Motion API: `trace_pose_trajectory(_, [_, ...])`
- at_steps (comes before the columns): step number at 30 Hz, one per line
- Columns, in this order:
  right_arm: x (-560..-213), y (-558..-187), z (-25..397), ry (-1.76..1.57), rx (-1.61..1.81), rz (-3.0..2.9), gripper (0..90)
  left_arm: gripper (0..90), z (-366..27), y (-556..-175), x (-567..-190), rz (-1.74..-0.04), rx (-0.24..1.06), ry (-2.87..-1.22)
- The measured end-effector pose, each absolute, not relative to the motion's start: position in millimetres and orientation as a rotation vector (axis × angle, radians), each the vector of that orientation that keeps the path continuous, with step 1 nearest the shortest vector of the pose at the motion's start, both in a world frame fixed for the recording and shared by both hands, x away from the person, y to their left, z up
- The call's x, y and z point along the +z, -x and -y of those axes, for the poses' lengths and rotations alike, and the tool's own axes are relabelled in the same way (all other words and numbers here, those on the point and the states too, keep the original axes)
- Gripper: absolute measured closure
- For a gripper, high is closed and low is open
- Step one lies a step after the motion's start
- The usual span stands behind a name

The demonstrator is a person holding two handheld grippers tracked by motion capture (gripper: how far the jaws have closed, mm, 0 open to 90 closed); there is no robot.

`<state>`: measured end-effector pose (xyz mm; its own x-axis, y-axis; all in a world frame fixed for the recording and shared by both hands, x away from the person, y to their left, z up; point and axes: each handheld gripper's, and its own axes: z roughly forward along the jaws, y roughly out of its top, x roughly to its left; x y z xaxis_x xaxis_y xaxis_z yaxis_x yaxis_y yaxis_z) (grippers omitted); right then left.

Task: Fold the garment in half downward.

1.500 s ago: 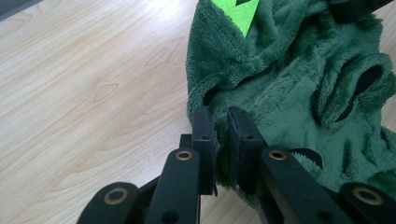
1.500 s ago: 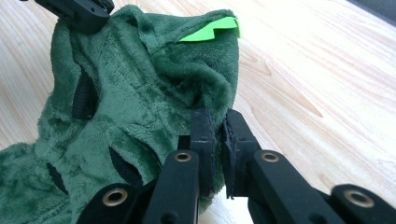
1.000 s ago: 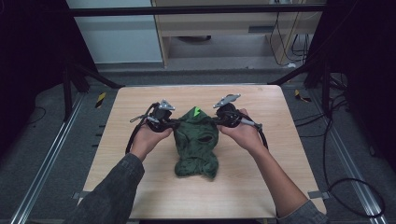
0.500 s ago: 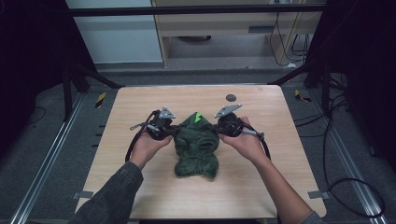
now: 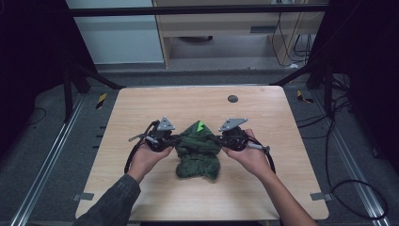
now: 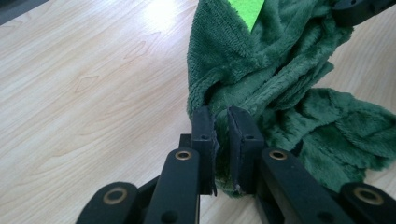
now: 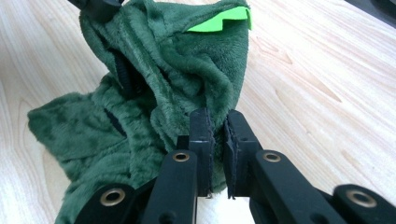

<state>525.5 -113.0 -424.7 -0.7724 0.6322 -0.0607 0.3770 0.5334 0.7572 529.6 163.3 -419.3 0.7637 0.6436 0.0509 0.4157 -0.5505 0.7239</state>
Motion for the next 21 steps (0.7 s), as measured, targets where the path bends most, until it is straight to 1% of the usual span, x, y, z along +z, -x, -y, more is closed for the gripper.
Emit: trace_pose_trajectory(21, [-426.2,-506.2,117.7,-0.815,1.126,-2.443,81.5,81.2,-164.1,-509.6,-419.9,-0.757,0.388,-2.21])
